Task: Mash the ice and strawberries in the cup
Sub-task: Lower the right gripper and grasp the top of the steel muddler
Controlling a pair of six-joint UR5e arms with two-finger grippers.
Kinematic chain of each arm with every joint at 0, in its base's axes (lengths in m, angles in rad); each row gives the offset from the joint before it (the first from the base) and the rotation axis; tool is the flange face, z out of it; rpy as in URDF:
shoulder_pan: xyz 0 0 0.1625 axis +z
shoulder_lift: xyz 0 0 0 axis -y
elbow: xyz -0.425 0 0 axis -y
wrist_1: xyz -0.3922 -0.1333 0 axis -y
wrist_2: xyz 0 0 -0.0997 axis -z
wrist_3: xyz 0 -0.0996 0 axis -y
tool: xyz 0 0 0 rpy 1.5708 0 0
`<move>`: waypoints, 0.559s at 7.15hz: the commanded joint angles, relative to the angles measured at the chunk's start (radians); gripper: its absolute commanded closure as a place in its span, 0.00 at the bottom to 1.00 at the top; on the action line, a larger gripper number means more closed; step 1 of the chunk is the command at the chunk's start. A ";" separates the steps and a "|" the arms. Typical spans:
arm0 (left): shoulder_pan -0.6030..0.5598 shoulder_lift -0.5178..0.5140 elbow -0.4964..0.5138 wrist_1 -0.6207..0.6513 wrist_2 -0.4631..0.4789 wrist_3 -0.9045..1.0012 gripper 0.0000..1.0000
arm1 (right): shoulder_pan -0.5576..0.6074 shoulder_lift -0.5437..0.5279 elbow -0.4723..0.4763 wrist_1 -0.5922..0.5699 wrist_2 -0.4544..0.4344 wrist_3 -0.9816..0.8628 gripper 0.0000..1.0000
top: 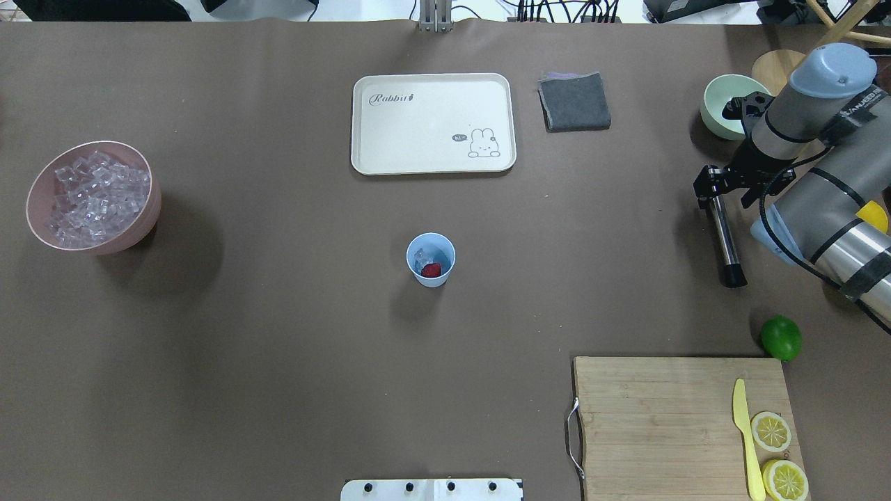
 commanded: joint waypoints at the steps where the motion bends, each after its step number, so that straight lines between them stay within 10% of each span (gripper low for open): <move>1: 0.001 0.000 0.000 -0.003 0.002 0.000 0.03 | 0.000 0.006 -0.001 0.000 0.002 0.028 0.25; 4: 0.001 0.000 0.002 -0.003 0.002 0.000 0.03 | -0.002 0.009 -0.003 0.000 0.002 0.039 0.40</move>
